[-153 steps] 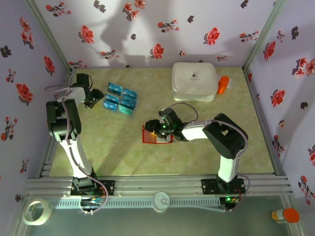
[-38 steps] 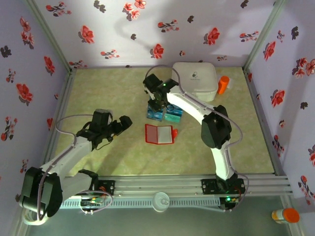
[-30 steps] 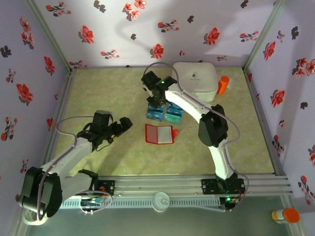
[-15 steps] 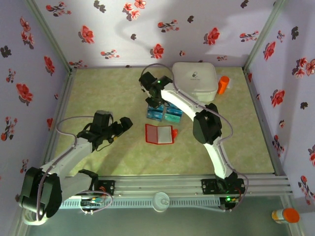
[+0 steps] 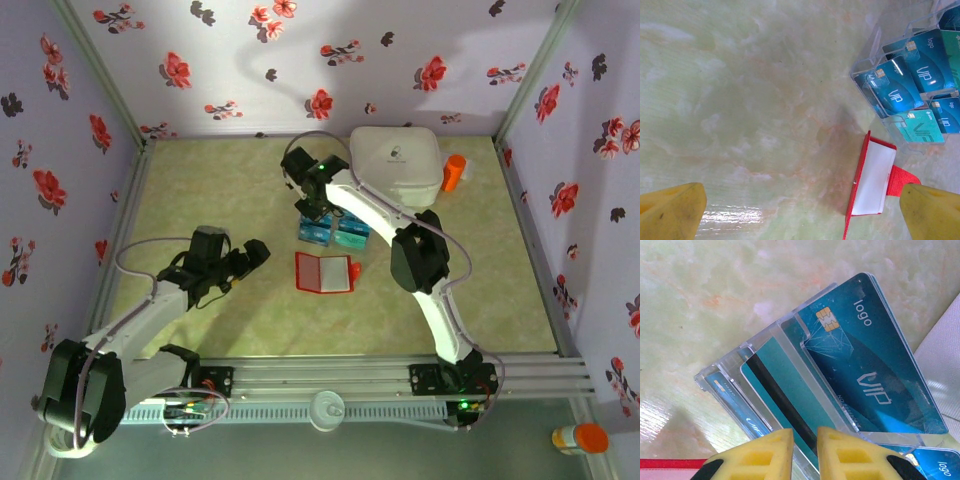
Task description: Put the credit cards into the card holder
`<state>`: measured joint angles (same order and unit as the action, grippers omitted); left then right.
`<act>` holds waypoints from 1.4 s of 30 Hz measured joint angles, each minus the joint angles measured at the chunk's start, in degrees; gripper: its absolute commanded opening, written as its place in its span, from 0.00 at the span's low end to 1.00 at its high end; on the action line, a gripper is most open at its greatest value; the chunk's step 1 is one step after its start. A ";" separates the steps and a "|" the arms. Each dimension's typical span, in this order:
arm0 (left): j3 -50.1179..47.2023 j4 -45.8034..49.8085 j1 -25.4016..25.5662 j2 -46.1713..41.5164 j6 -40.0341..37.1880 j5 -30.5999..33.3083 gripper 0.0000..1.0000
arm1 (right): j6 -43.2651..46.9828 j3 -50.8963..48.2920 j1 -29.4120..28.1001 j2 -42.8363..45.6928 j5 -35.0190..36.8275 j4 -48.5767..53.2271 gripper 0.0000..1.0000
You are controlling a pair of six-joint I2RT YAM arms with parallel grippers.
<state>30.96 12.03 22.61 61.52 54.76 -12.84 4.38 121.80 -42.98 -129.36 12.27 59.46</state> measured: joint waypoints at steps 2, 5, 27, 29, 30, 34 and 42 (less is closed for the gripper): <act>0.00 0.00 0.00 0.00 0.00 0.00 1.00 | 0.24 0.00 0.00 0.00 0.02 0.00 0.31; 0.00 -0.02 0.07 0.00 0.02 0.00 1.00 | 0.52 0.00 0.02 0.00 0.02 0.02 0.33; 0.00 -0.87 0.81 0.46 0.39 0.02 1.00 | 1.68 -0.26 0.00 -1.90 0.72 -0.90 0.21; 0.00 -0.87 0.85 0.46 0.39 0.02 1.00 | 1.75 -0.26 0.00 -1.92 0.90 -0.96 0.17; 0.00 -0.87 0.90 0.46 0.42 0.09 1.00 | 1.90 -0.26 0.00 -1.92 1.05 -1.05 0.16; 0.00 -0.87 1.14 0.46 0.42 0.22 1.00 | 2.89 -0.26 -0.04 -1.92 1.57 -1.18 0.18; 0.00 -0.90 1.33 1.05 0.42 0.20 1.00 | 4.24 -0.26 -0.50 -1.92 2.80 -1.16 0.21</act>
<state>30.96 11.14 23.94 62.57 55.18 -12.64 8.62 121.54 -43.48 -131.28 15.07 58.30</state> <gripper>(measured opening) 0.997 0.192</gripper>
